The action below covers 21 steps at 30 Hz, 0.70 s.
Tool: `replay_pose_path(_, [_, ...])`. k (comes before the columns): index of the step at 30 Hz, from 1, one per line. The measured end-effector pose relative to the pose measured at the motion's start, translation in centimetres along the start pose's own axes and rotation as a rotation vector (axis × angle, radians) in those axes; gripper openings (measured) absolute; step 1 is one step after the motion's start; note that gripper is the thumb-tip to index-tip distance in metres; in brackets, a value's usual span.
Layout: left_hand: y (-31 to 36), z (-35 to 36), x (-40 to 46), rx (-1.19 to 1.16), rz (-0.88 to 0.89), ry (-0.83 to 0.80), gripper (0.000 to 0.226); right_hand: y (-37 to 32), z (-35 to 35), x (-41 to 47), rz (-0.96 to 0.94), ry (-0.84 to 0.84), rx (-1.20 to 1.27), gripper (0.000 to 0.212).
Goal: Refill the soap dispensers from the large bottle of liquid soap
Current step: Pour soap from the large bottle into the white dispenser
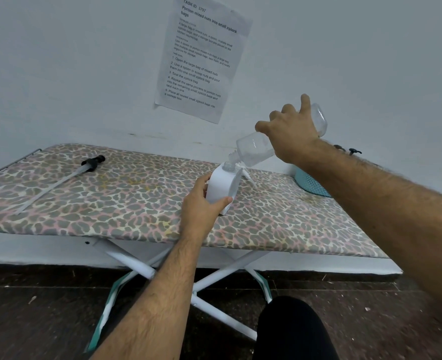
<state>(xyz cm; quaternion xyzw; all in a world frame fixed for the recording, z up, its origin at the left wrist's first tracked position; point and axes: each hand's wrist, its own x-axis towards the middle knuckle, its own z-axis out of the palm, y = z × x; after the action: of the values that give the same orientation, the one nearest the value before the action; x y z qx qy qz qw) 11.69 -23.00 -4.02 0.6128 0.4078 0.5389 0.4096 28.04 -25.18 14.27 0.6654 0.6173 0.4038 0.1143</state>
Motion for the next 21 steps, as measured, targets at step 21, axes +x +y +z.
replay_pose_path(21, [-0.1,-0.1,-0.1,0.002,0.001,-0.007,0.07,-0.5,-1.4,0.9,-0.061,0.033,-0.066,0.053])
